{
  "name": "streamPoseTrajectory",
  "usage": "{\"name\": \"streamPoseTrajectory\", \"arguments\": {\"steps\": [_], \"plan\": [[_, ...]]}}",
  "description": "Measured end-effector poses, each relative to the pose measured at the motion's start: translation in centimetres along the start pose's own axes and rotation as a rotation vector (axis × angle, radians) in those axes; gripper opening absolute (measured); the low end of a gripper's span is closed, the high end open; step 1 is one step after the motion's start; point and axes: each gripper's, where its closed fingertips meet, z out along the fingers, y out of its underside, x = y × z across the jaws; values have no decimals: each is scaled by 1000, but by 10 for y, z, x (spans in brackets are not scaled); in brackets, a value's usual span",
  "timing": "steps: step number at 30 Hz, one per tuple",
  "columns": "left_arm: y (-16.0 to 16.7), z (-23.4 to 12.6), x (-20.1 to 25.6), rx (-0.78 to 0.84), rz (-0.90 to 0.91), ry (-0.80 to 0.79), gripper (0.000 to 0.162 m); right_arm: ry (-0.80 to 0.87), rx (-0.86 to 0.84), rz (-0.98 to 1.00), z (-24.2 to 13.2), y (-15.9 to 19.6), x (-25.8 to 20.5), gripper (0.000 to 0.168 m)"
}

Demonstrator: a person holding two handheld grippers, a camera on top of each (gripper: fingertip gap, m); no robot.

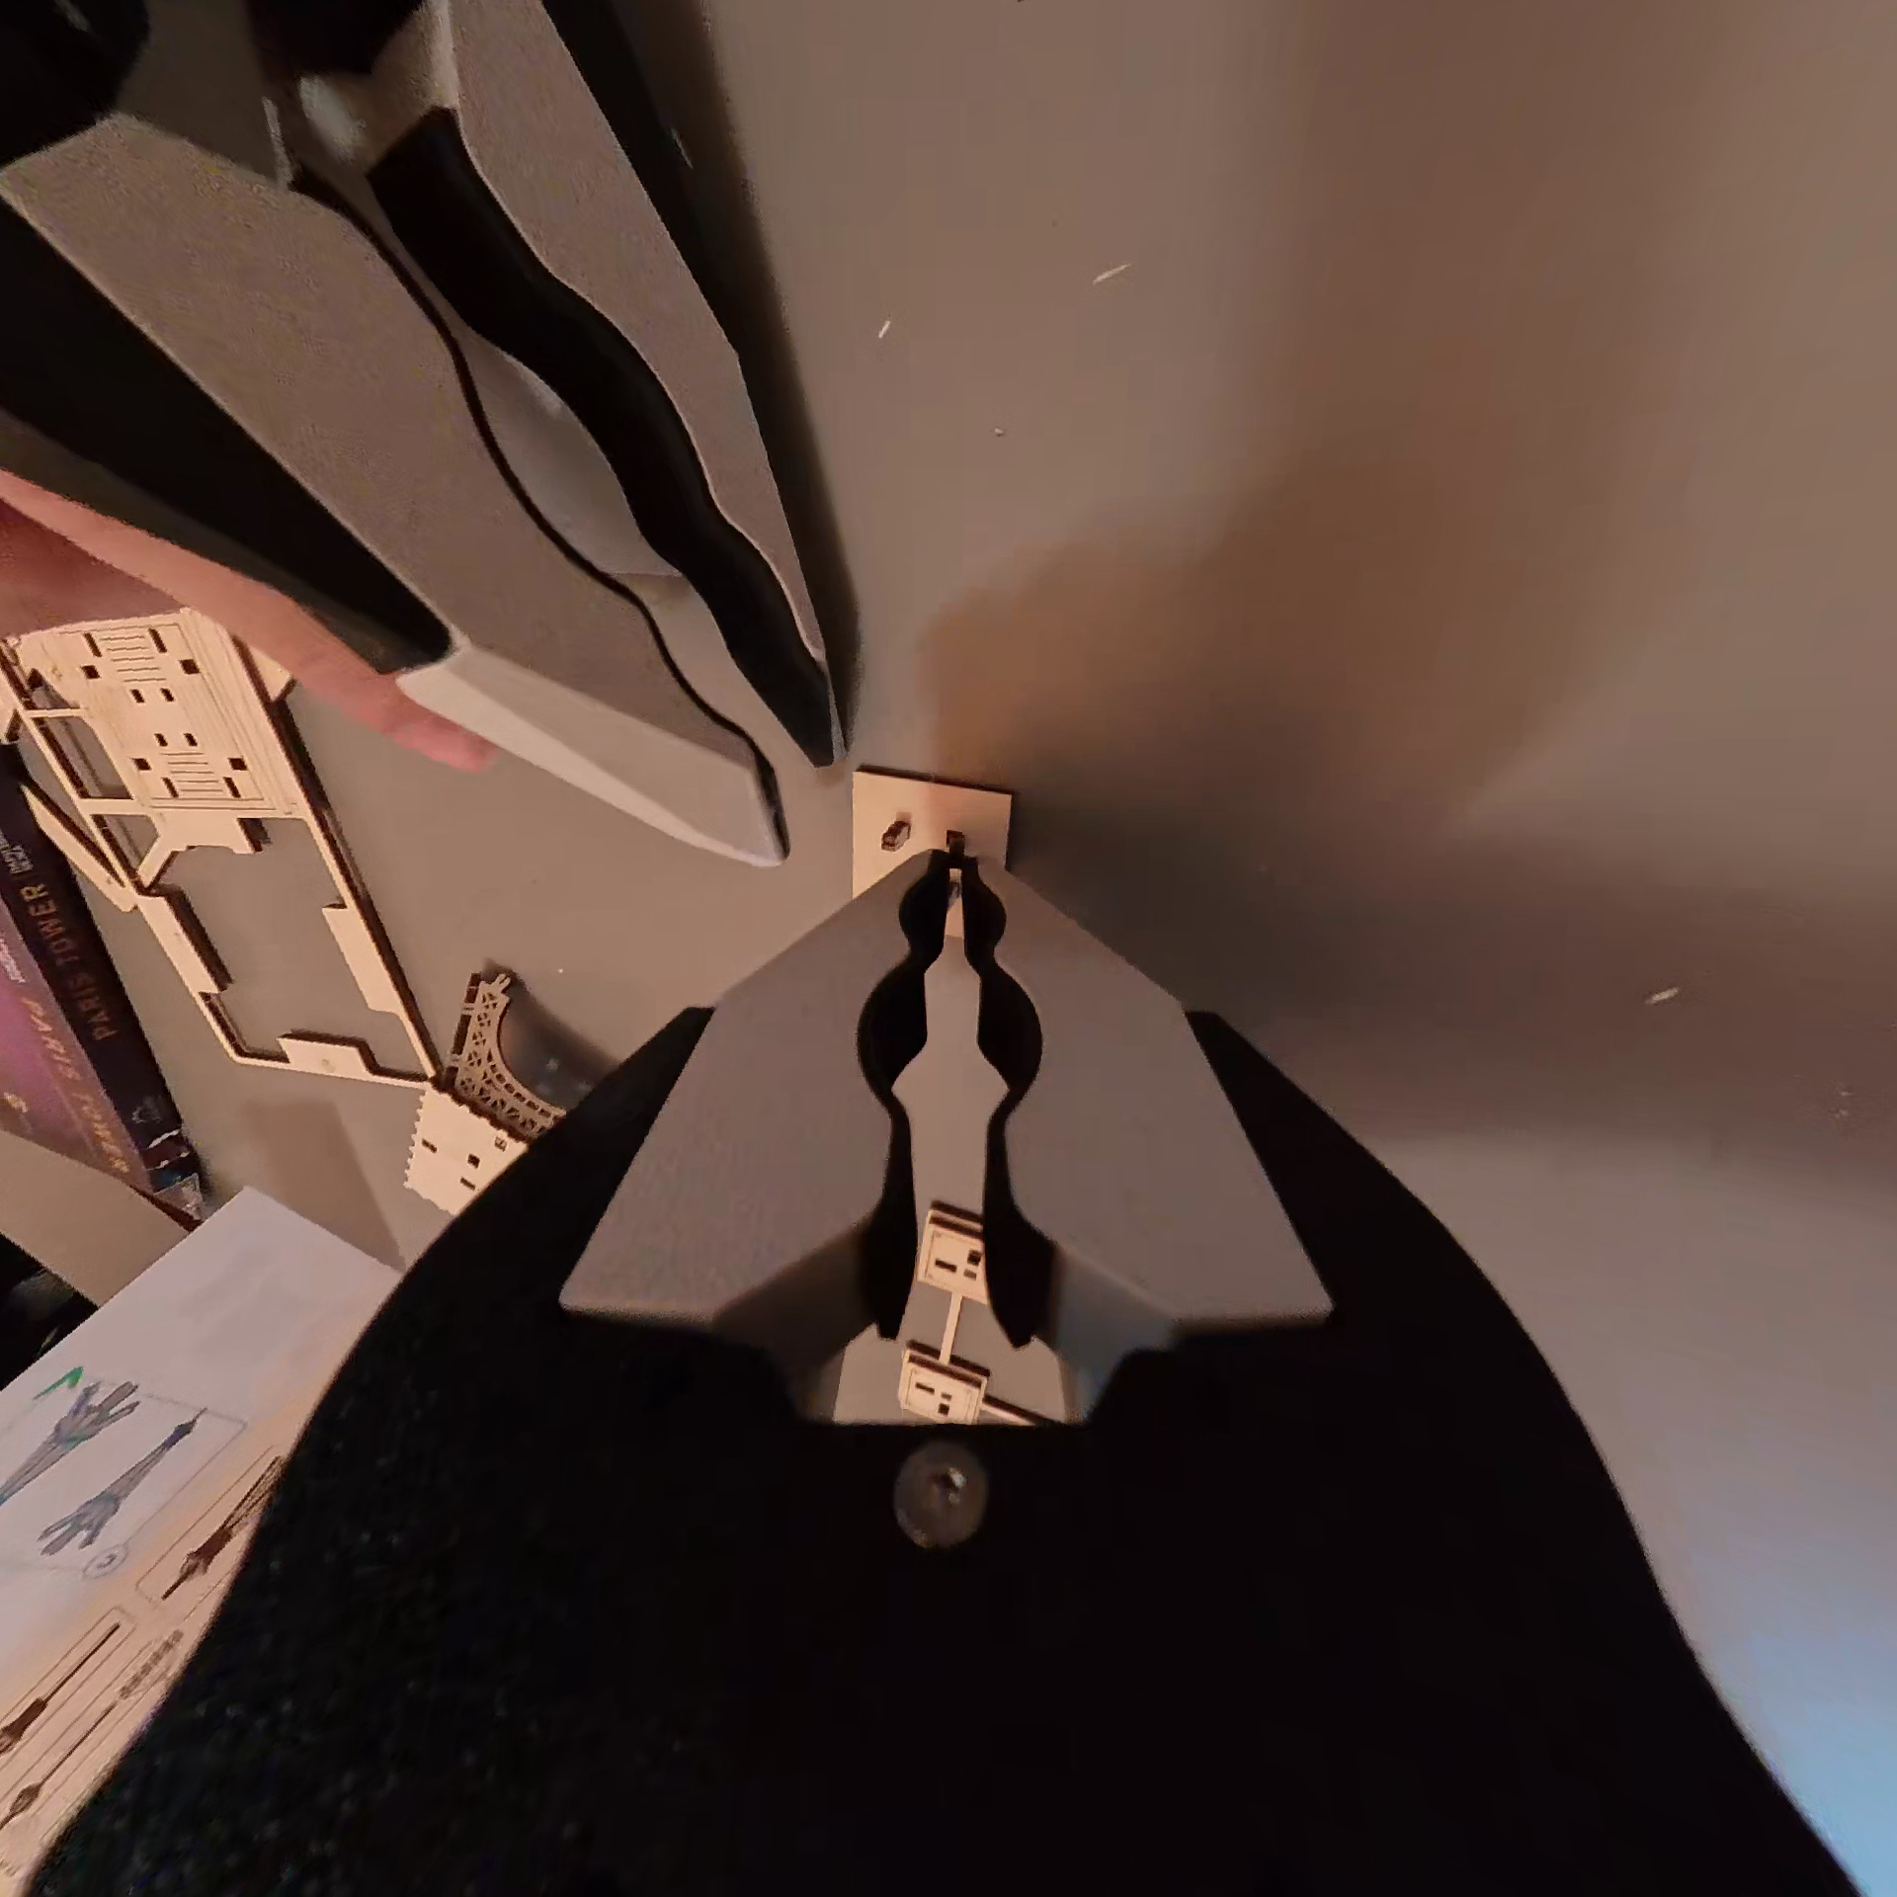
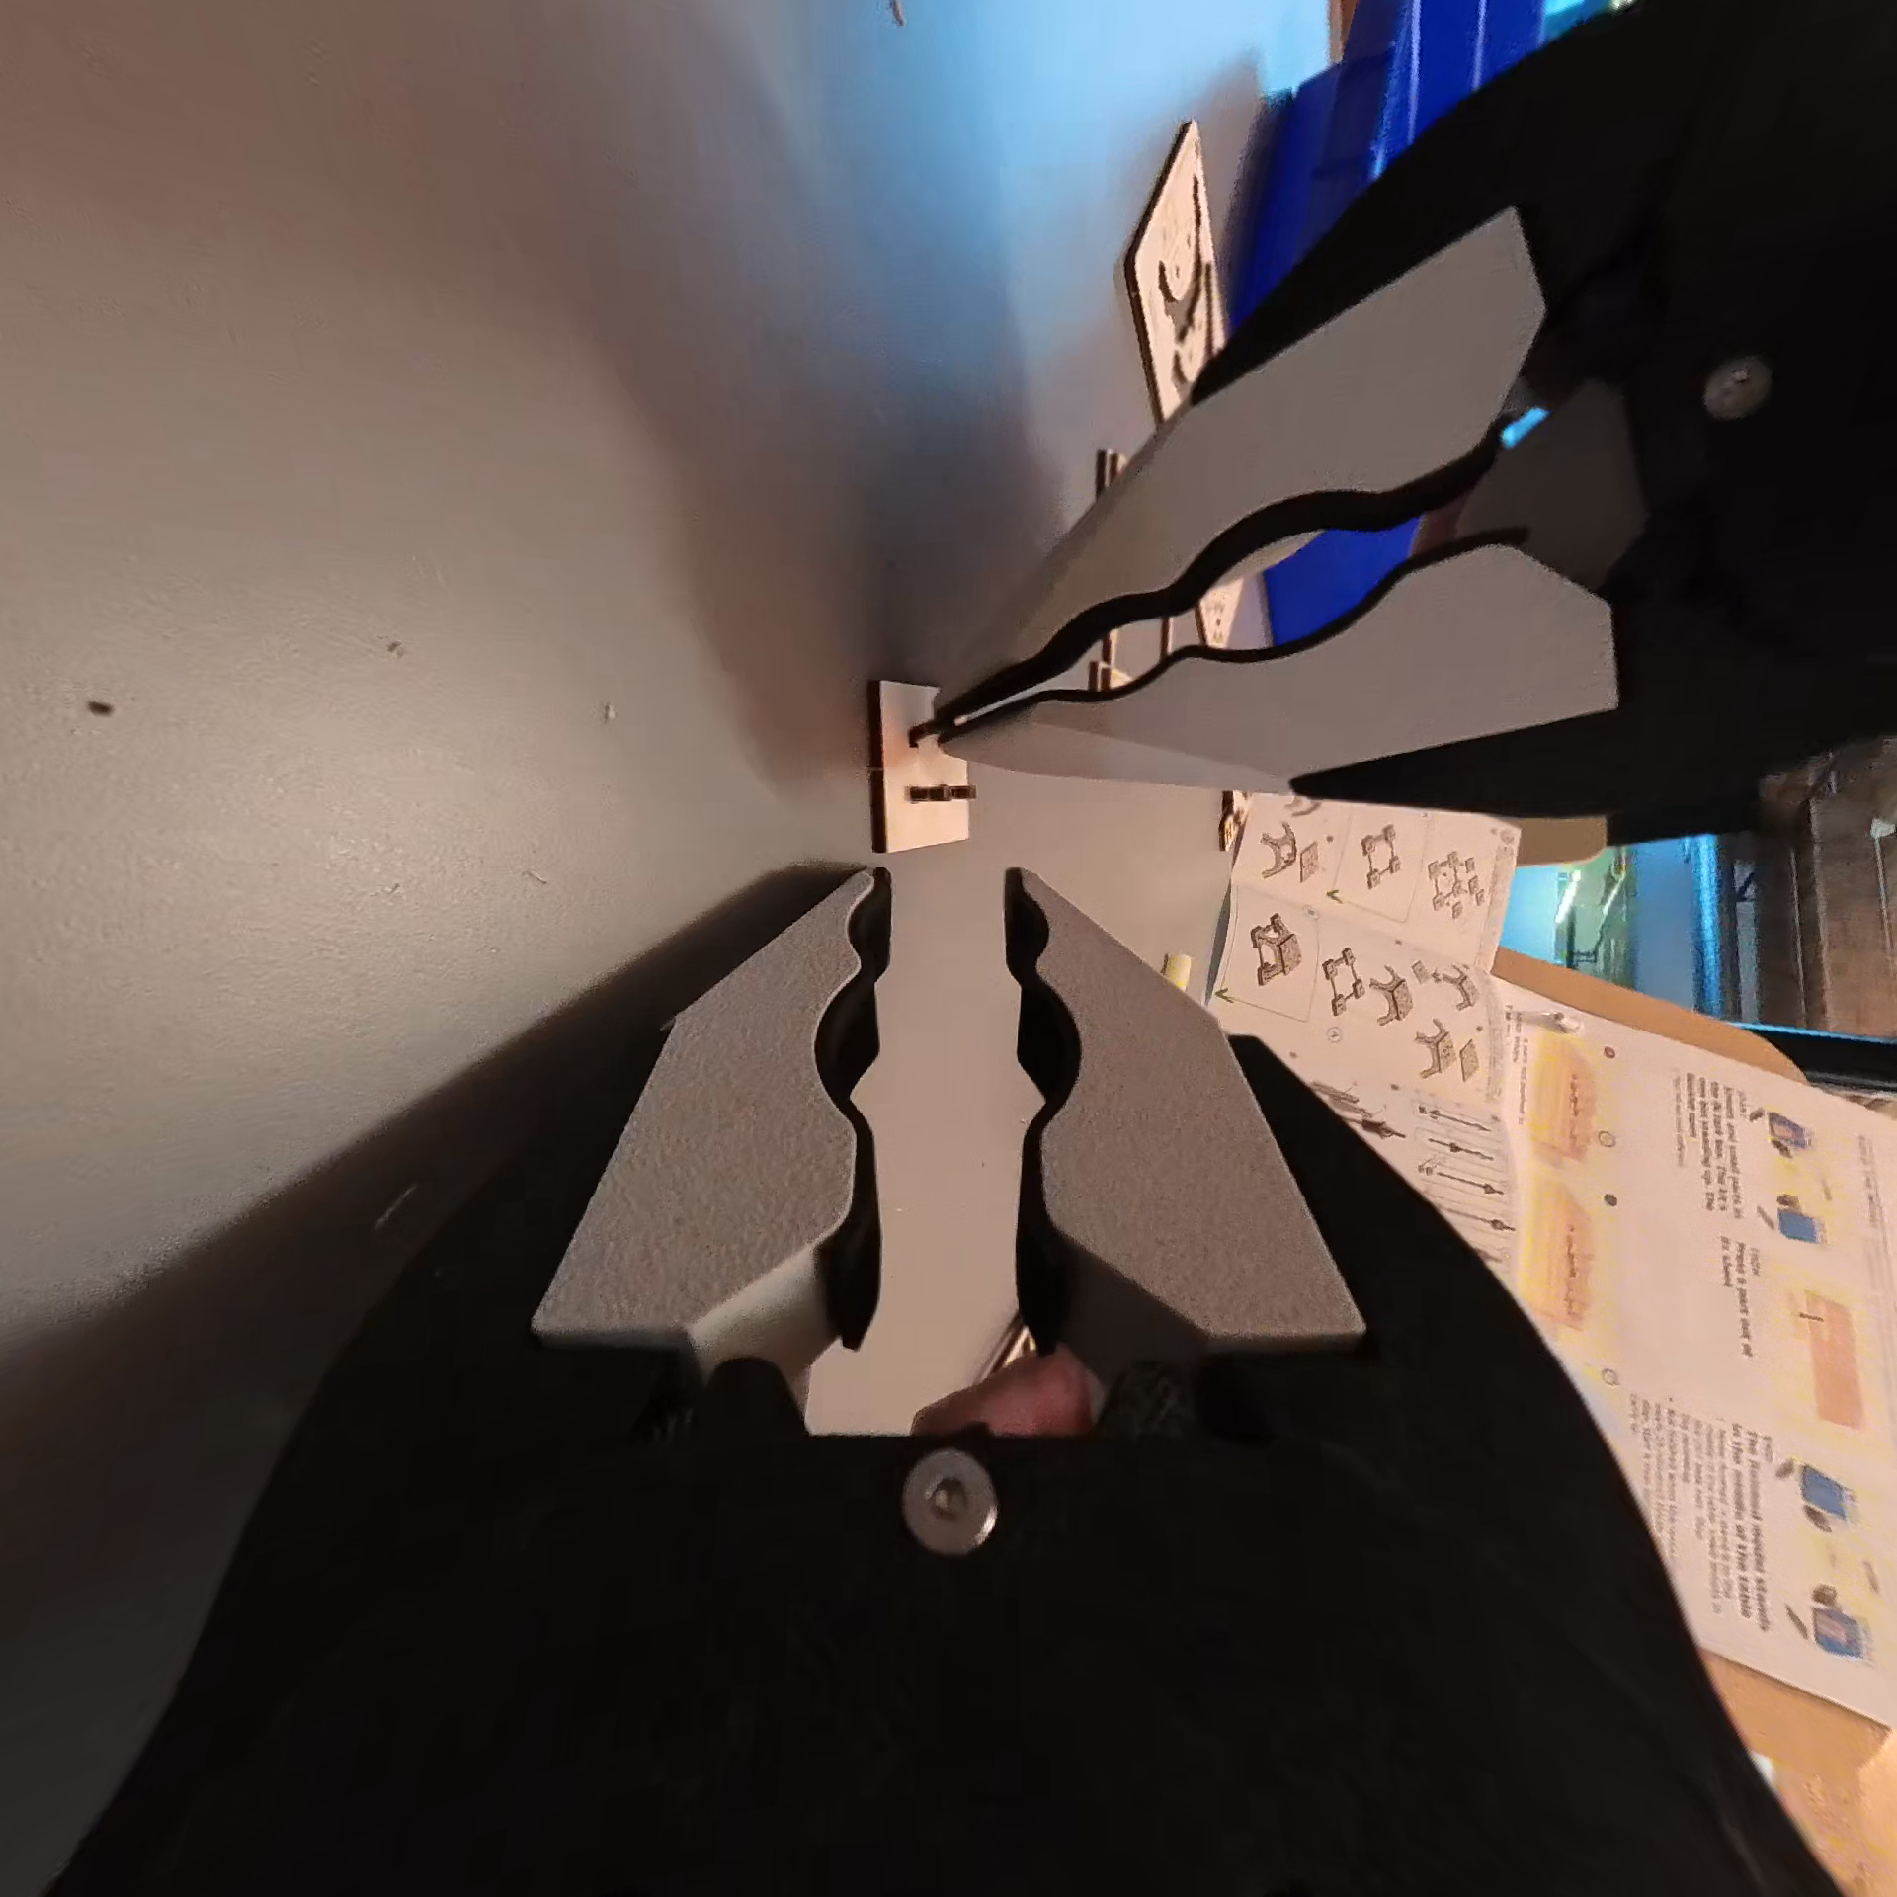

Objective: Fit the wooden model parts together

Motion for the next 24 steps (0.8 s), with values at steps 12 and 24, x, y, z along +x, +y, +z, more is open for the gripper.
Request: {"name": "streamPoseTrajectory", "arguments": {"steps": [12, 24], "plan": [[-1, 0, -1, 0, -20, -8, 0, -243, 152, 923, -3, 2, 24, 68], [-3, -1, -1, -2, -29, -19, 0, -339, -220, 1181, 23, 51, 10, 100]]}}
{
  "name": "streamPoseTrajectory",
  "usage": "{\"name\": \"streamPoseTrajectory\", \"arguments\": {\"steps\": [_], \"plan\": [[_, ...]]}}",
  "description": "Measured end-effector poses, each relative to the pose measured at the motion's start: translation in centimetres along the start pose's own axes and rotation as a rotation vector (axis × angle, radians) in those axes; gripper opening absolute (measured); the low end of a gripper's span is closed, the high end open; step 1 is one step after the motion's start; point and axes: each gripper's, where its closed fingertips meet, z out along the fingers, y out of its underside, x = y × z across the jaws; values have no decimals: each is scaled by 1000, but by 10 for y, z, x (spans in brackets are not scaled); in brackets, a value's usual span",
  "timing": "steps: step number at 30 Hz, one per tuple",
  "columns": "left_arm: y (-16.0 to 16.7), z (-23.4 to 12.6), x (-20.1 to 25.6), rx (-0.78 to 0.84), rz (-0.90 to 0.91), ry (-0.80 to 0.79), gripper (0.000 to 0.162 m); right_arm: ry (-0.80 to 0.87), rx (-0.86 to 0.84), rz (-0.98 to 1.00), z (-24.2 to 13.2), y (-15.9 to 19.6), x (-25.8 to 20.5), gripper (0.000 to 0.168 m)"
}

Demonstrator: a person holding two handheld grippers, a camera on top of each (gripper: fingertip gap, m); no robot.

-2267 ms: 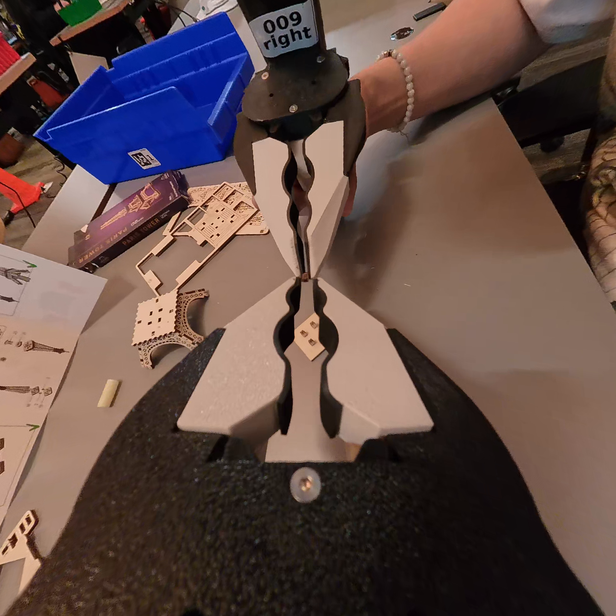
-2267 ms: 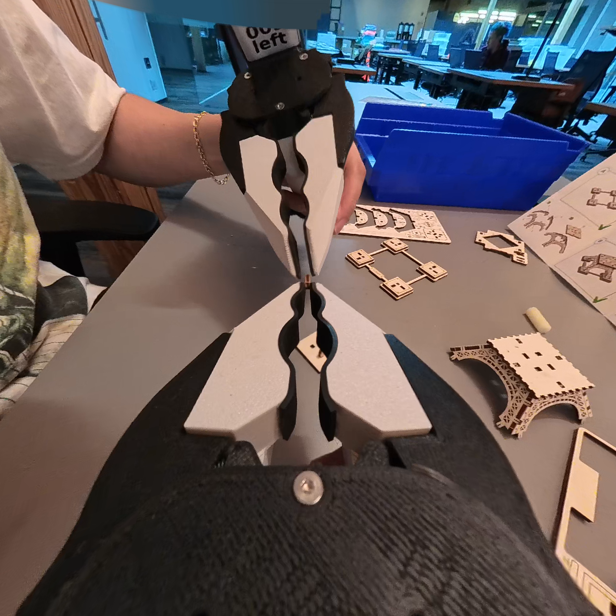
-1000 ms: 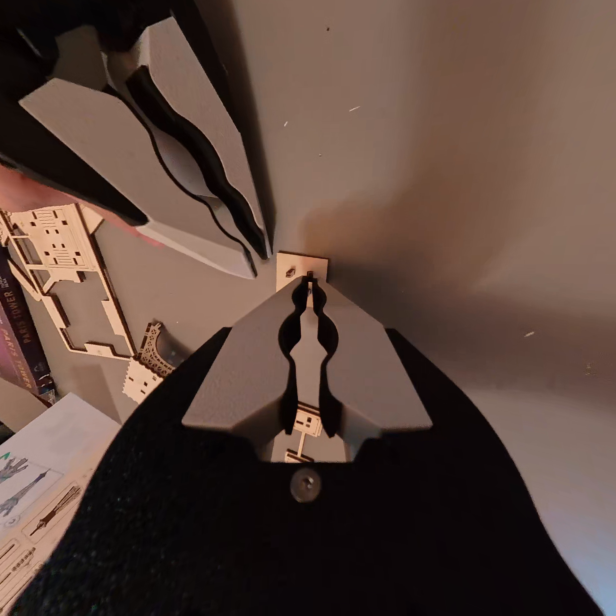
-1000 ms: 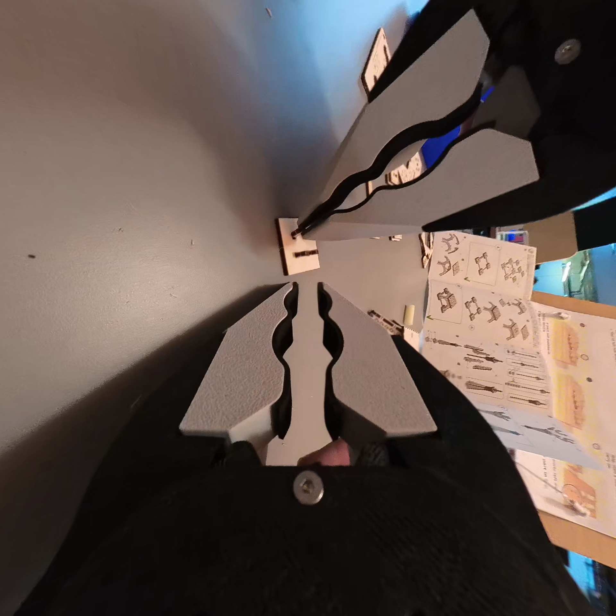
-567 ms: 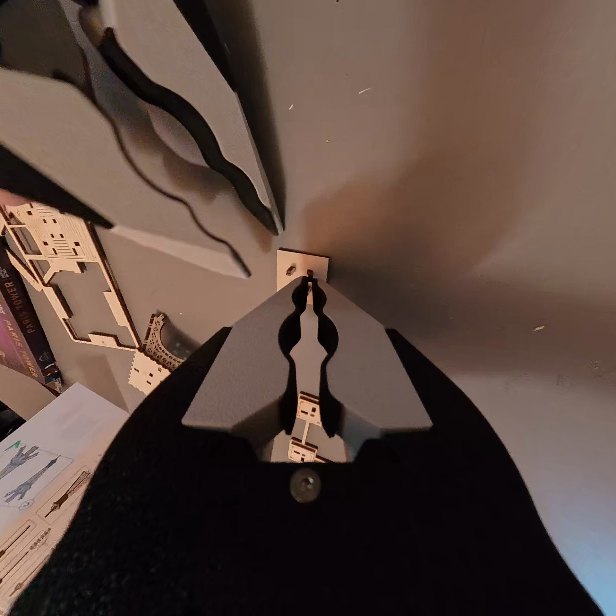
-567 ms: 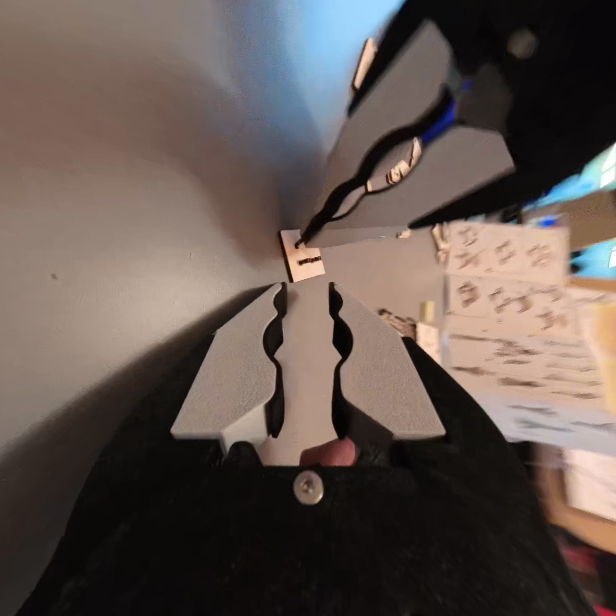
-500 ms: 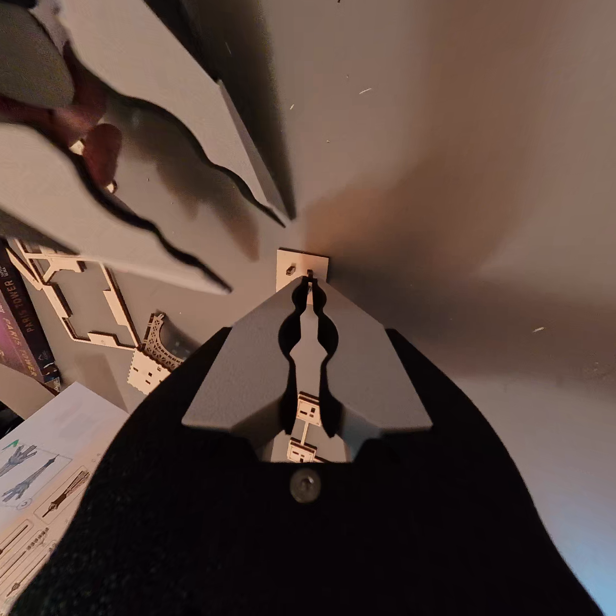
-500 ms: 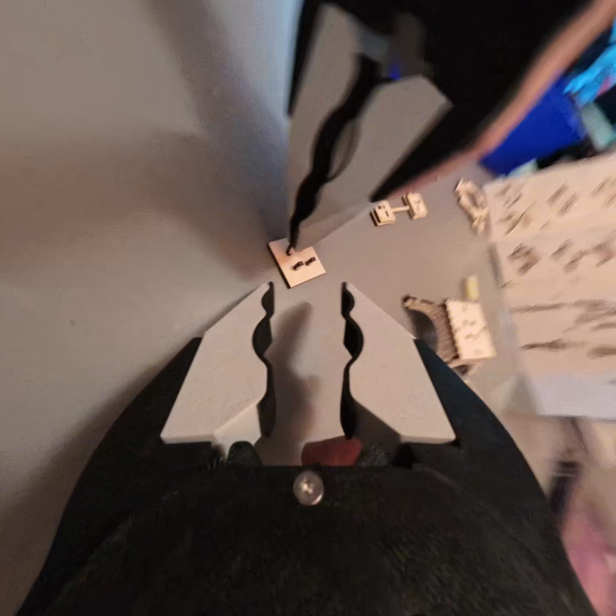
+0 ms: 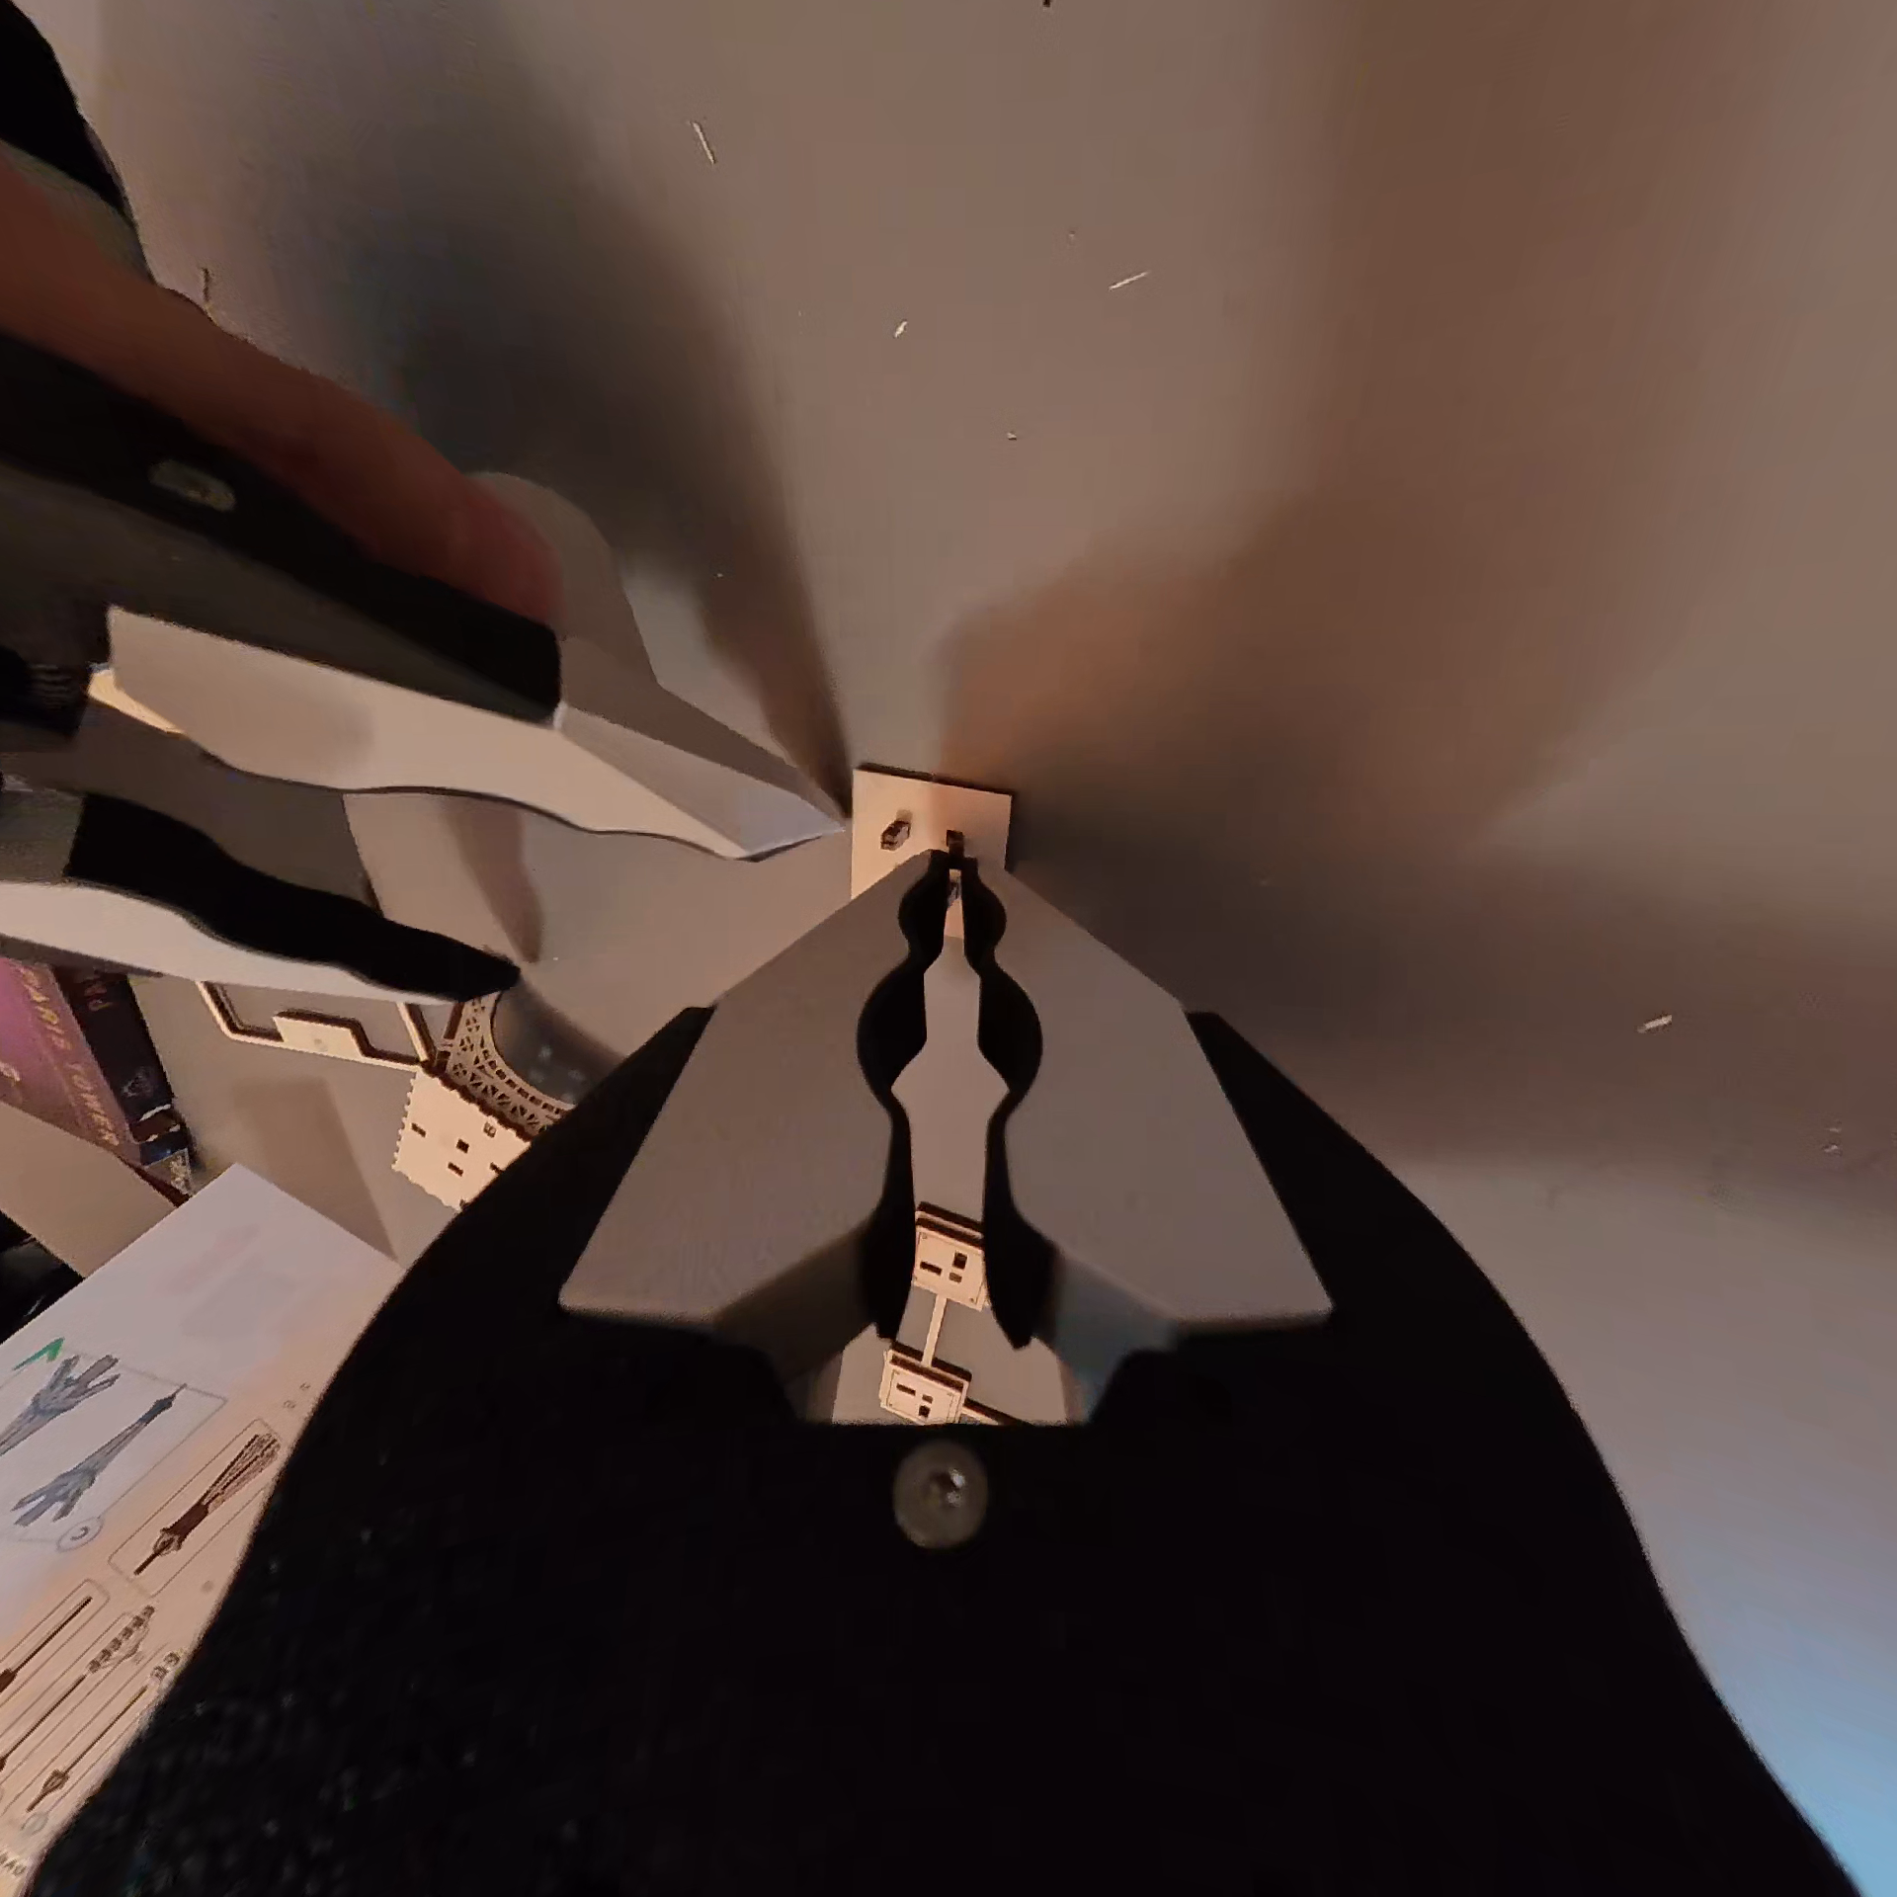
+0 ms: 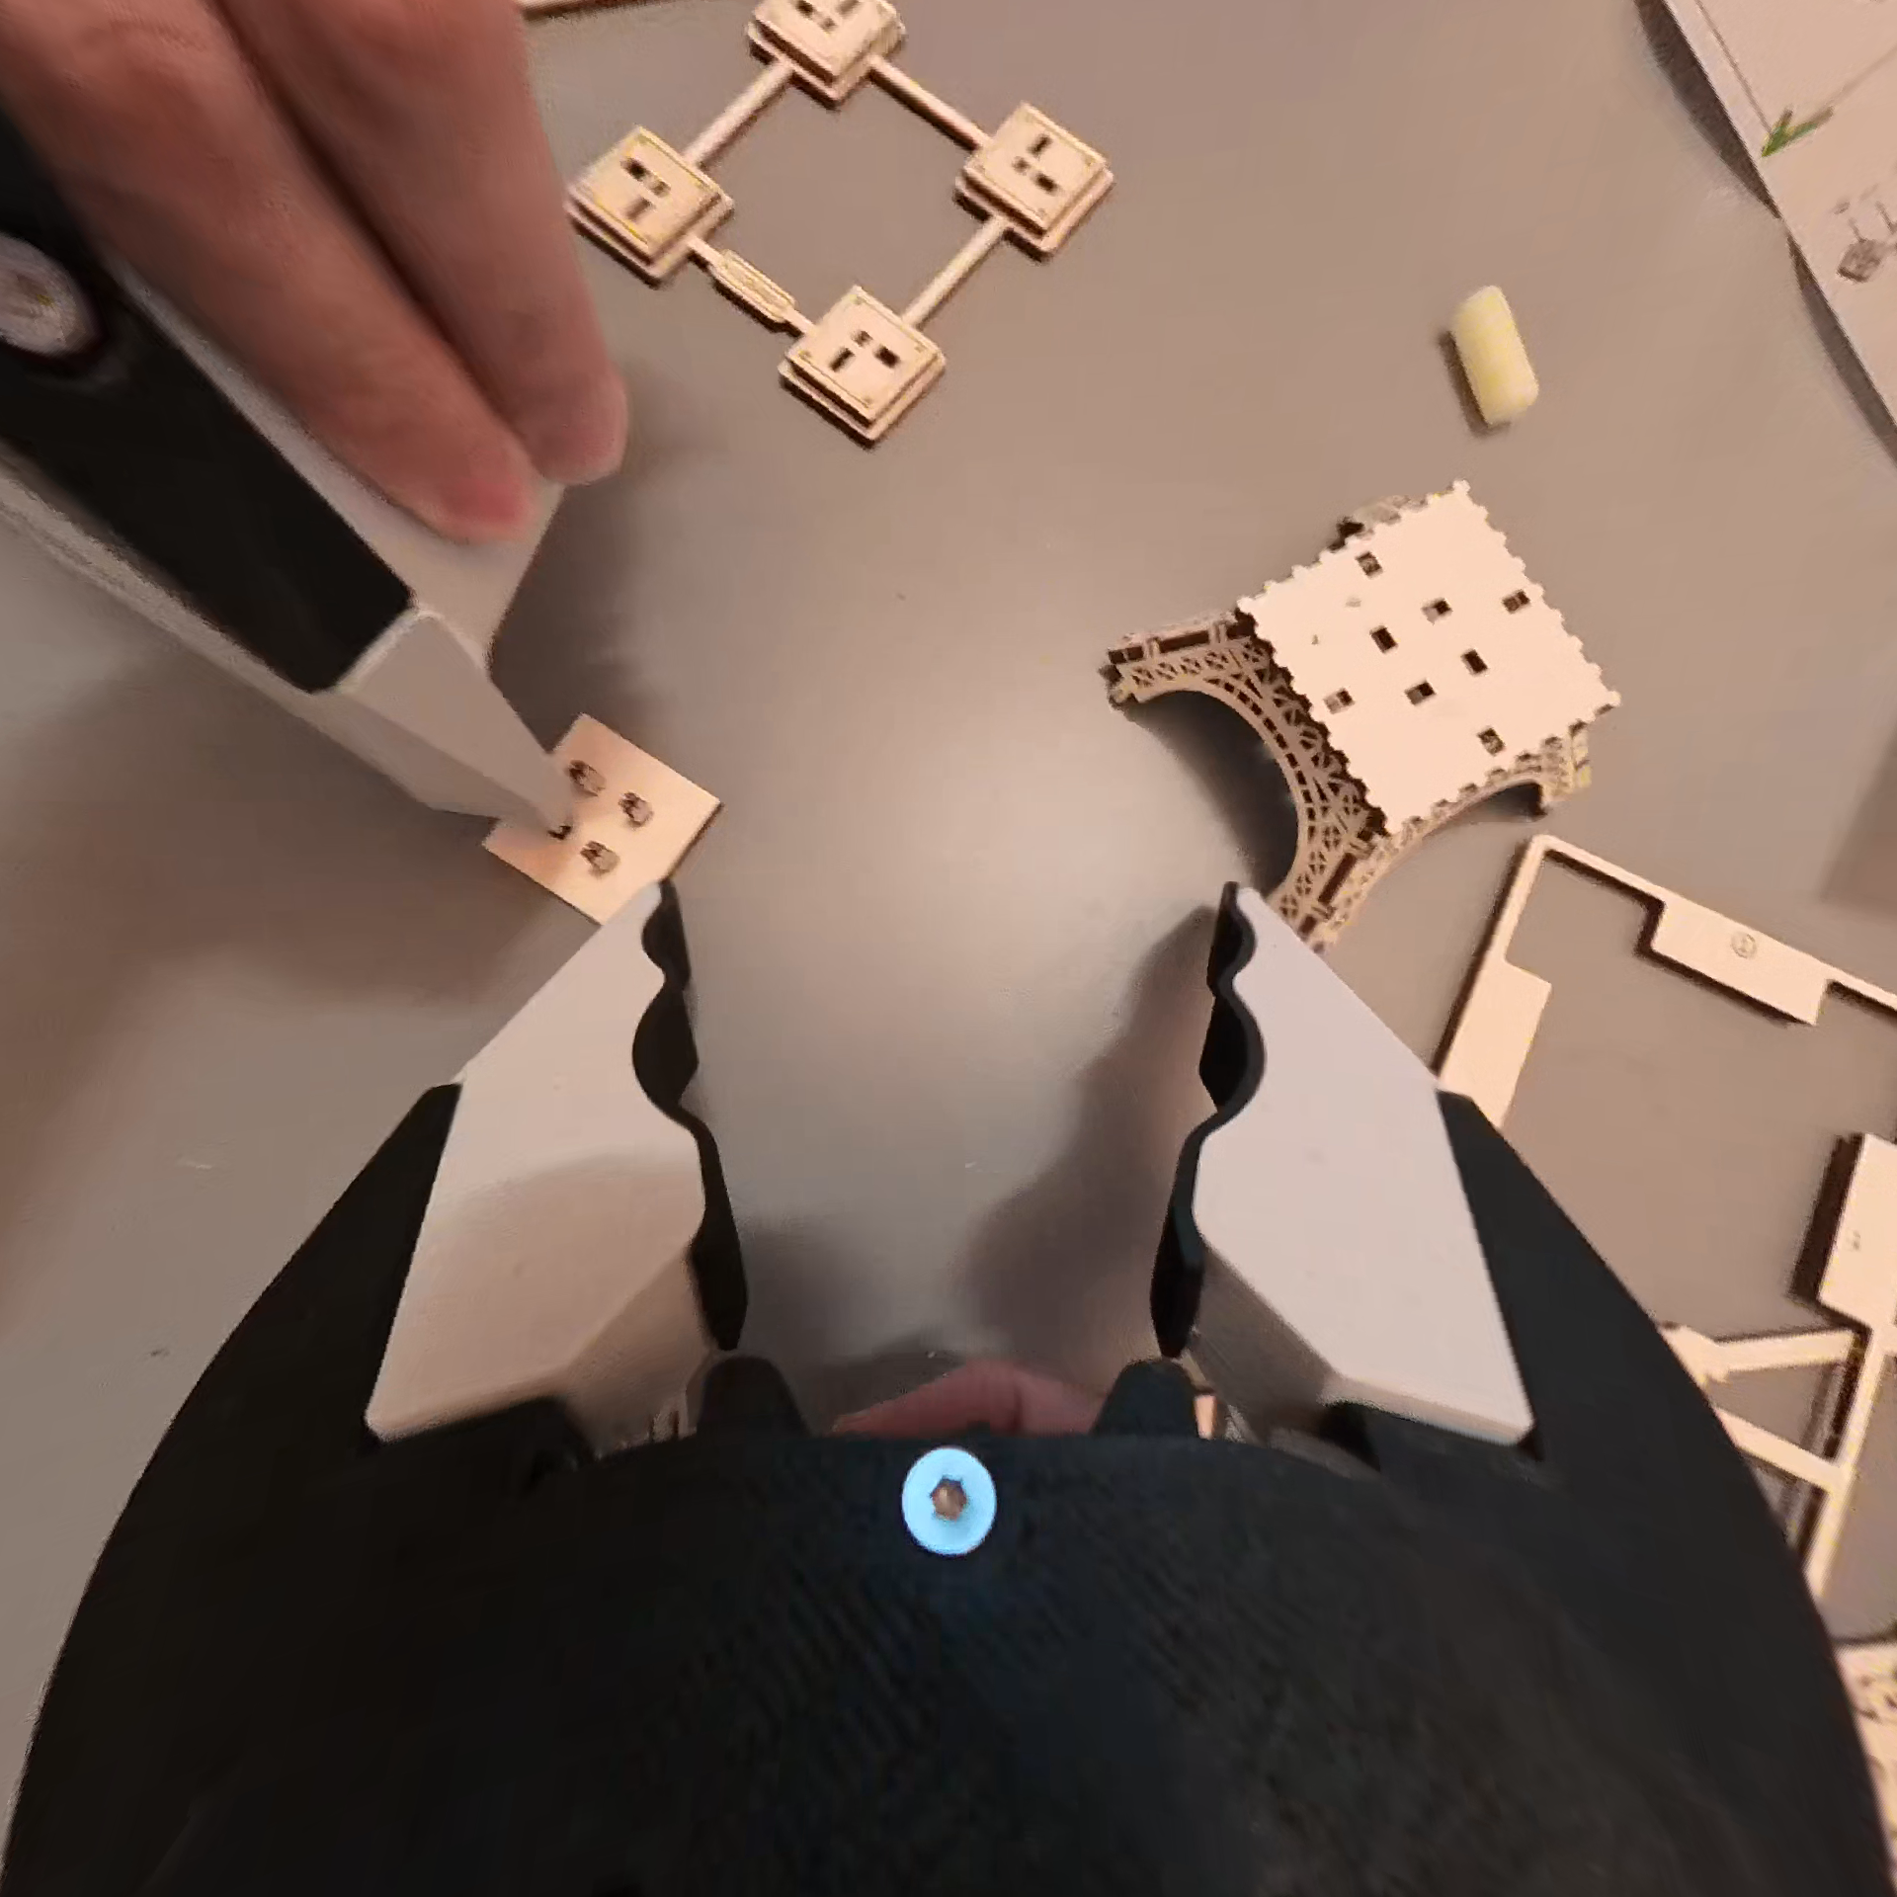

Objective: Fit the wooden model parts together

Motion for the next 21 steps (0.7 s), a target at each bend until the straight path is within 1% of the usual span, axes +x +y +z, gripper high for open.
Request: {"name": "streamPoseTrajectory", "arguments": {"steps": [1, 3, 8, 15, 17, 19, 21], "plan": [[0, 0, 0, 1, -1, -1, 0, 8, -9, 2, 1, 2, 1, 104], [0, 0, 0, 5, -3, 0, 0, -16, 0, 20, 2, 2, -2, 98], [-1, 0, 0, 14, -10, 3, 0, -22, 11, 35, 2, 1, -3, 97], [-1, 0, 0, 12, -16, 5, 0, -26, 6, 22, 3, 0, -4, 92], [-1, 0, 0, 14, -20, 4, 0, -38, 7, 25, 3, -1, -4, 92], [-1, 0, 0, 13, -21, 3, 0, -62, 39, 42, 0, -9, -7, 100], [-1, 0, 0, 15, -24, 2, 0, -77, 31, 37, 1, -10, -10, 98]]}}
